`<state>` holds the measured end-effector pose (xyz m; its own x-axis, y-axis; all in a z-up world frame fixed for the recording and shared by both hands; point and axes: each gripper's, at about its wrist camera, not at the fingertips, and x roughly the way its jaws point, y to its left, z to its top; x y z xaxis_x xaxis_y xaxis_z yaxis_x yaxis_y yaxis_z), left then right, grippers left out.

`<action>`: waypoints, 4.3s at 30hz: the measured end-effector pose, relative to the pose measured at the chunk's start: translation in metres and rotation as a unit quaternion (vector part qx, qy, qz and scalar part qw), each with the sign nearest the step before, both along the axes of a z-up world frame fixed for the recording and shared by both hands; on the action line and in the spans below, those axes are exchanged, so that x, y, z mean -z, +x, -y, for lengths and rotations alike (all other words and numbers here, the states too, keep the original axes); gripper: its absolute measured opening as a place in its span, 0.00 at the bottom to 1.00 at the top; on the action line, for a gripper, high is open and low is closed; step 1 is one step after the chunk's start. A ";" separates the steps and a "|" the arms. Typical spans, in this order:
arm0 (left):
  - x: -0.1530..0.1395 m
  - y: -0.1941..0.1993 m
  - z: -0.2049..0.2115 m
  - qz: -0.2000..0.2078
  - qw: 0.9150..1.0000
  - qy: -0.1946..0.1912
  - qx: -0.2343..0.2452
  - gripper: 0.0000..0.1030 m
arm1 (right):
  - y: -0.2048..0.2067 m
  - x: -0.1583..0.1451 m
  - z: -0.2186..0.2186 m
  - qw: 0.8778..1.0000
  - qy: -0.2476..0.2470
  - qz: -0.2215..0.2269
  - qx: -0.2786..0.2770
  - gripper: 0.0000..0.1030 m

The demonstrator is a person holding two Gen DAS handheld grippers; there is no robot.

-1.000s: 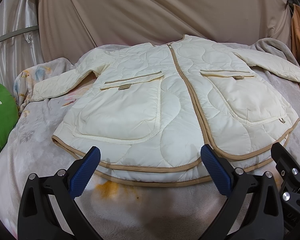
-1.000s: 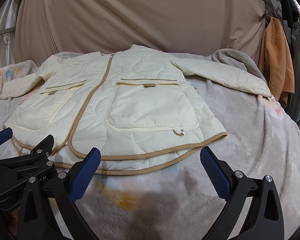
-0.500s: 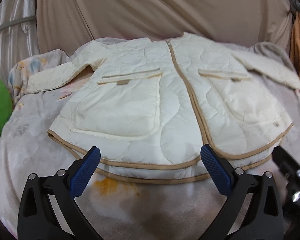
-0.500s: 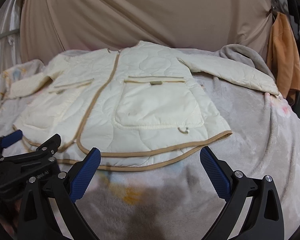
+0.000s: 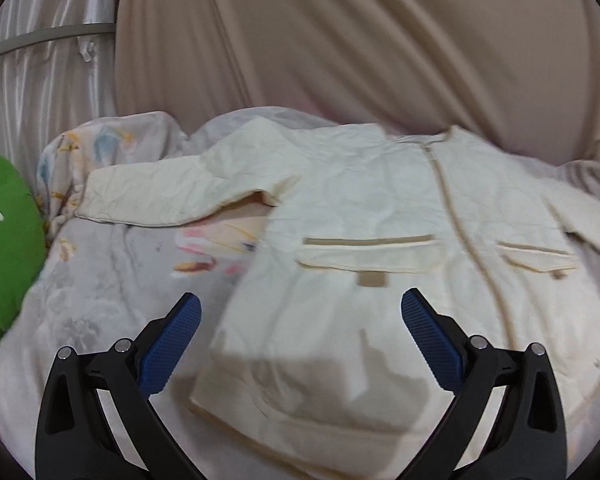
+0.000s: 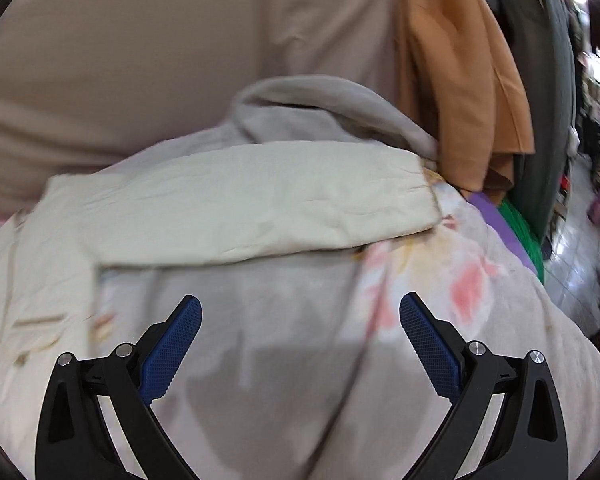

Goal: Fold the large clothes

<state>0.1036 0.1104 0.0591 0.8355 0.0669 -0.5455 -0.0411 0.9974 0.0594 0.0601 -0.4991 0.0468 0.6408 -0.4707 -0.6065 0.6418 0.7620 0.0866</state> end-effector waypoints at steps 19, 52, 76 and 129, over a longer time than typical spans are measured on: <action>0.011 0.104 0.006 -0.060 0.997 -0.022 0.031 0.95 | 0.110 -0.046 0.063 0.990 0.072 0.120 -0.023 0.09; 0.035 0.253 0.132 -0.227 0.927 -0.221 0.203 0.52 | 0.145 0.010 -0.121 0.967 0.073 0.049 -0.240 0.68; 0.047 0.284 0.022 -0.143 0.966 -0.193 0.100 0.05 | 0.216 0.022 -0.167 0.953 0.006 -0.037 -0.299 0.13; 0.089 0.062 -0.087 -0.191 0.946 -0.248 0.088 0.63 | -0.050 0.061 -0.151 0.931 0.193 -0.043 -0.307 0.61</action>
